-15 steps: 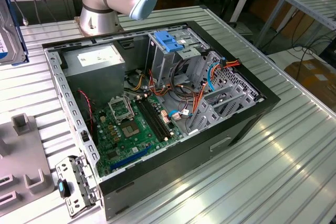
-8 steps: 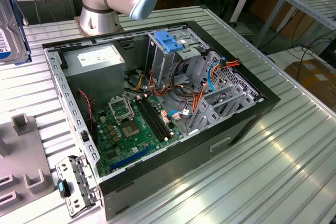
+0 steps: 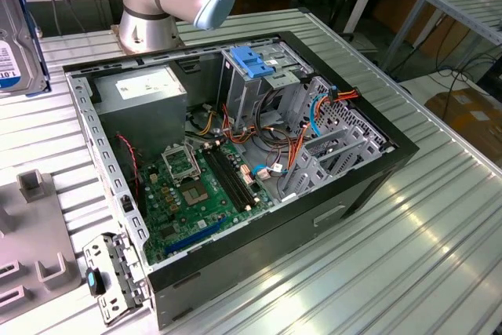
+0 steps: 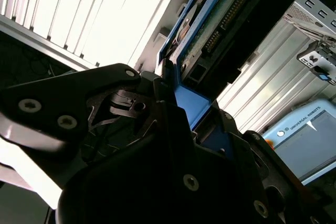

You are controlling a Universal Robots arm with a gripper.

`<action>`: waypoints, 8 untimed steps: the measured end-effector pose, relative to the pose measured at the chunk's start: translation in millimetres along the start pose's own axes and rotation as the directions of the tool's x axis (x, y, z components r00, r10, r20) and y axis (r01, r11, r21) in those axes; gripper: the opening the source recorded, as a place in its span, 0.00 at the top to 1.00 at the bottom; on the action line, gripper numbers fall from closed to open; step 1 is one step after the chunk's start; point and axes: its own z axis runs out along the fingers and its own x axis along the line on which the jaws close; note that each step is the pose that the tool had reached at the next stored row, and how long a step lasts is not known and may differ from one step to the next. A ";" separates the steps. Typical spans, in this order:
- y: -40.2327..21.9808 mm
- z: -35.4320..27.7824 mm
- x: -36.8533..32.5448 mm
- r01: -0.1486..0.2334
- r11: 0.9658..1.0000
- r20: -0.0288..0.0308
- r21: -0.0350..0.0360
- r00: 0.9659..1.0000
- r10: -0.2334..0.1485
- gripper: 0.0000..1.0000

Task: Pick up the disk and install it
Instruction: 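Pick up the disk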

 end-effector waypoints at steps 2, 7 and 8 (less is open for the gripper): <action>-0.2 0.0 0.0 0.000 1.000 0.000 0.000 1.000 0.000 0.63; -0.4 0.0 0.0 0.000 1.000 0.000 0.000 1.000 0.000 0.63; -0.5 0.0 0.0 0.000 1.000 0.000 0.000 1.000 0.000 0.63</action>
